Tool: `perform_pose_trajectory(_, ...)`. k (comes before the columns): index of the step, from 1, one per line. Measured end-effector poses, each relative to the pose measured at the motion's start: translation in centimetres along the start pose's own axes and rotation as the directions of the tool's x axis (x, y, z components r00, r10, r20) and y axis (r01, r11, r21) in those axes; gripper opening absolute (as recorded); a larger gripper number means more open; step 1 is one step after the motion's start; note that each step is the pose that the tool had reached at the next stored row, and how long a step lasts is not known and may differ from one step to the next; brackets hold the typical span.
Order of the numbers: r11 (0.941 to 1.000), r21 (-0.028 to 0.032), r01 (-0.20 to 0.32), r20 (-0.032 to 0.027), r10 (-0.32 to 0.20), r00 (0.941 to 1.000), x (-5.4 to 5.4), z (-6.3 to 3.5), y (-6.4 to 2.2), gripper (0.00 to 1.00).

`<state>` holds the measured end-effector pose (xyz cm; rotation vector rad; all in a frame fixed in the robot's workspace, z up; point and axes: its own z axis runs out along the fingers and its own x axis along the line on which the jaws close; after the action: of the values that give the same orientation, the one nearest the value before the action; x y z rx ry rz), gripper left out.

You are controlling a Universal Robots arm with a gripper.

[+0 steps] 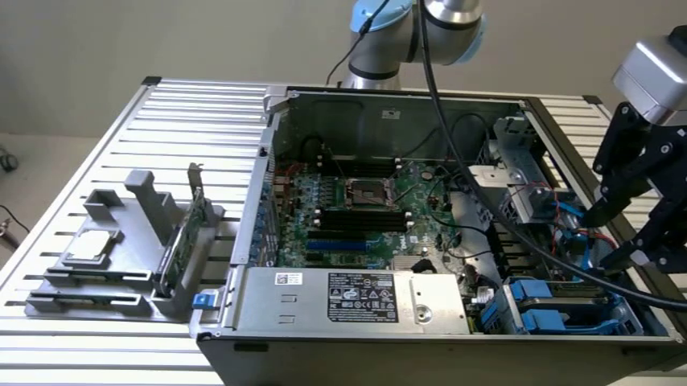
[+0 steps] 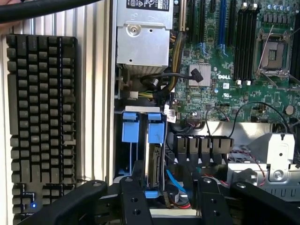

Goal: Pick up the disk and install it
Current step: 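Insert the disk into the insertion slot, then insert the first disk wire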

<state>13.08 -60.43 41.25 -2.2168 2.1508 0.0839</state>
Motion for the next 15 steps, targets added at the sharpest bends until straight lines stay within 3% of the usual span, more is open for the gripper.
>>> perform_pose_trajectory(2,1.0000,0.0000,0.000,0.0001,0.000,1.0000,0.00,0.01,-0.04,0.45)
perform_pose_trajectory(4,1.0000,0.0000,0.000,0.0002,0.000,1.0000,0.01,0.02,-0.05,0.32)
perform_pose_trajectory(5,1.0000,0.0000,0.000,0.0002,0.000,1.0000,0.01,0.01,-0.05,0.32)
perform_pose_trajectory(6,1.0000,0.0000,0.000,0.0002,0.000,1.0000,0.01,0.01,-0.05,0.25)
perform_pose_trajectory(15,1.0000,0.0000,0.000,0.0002,0.000,1.0000,0.01,0.01,-0.05,0.25)
